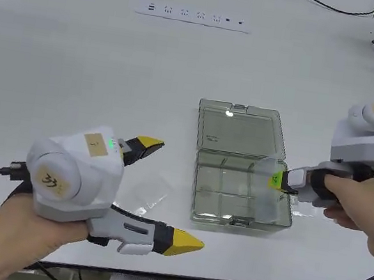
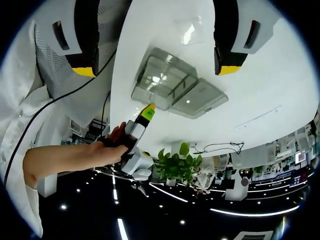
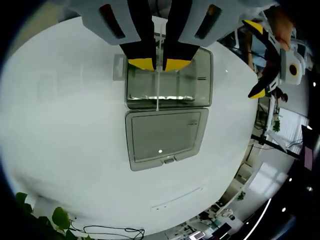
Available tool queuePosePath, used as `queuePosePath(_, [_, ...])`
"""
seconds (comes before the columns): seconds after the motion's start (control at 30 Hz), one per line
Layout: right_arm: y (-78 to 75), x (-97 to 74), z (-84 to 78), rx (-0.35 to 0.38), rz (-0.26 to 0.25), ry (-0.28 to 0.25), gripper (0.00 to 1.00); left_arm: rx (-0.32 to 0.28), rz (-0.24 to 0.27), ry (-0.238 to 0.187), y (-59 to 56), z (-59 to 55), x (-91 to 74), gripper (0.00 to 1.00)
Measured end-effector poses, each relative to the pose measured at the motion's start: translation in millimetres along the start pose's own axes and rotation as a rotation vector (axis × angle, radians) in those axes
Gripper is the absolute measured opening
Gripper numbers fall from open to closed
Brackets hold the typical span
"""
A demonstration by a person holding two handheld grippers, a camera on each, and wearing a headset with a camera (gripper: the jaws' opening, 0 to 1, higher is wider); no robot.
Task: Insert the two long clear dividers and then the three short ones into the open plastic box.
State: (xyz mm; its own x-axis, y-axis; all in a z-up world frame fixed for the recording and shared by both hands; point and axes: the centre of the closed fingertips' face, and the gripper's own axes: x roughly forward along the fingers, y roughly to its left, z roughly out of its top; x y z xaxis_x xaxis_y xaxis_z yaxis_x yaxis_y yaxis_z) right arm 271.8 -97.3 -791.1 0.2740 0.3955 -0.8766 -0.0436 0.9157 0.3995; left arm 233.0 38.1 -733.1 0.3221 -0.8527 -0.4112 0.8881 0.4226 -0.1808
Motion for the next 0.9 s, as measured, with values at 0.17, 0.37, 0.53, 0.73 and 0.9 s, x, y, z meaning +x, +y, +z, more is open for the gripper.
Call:
queuePosePath(0.17, [-2.3,1.9,1.5,0.009,0.0,-0.003,0.06,-0.007,-0.001,0.0,1.9,-1.2,0.4,0.97])
queuePosePath(0.37, [2.2,1.4,1.5,-0.019,-0.01,0.008,0.06,-0.012,-0.004,0.001,1.6,-2.1,1.8,0.97])
queuePosePath(0.53, [2.3,2.8,2.2,-0.053,-0.014,0.014,0.07,-0.013,-0.006,-0.003,0.9,-0.5,2.3,0.97])
queuePosePath(0.73, [5.9,7.6,1.9,-0.107,-0.009,0.017,0.08,-0.015,-0.005,0.001,1.4,-2.3,2.1,0.97])
queuePosePath(0.9, [7.3,19.1,-2.3,-0.153,-0.007,0.025,0.09,-0.014,-0.002,0.003,2.5,-3.1,1.1,0.97])
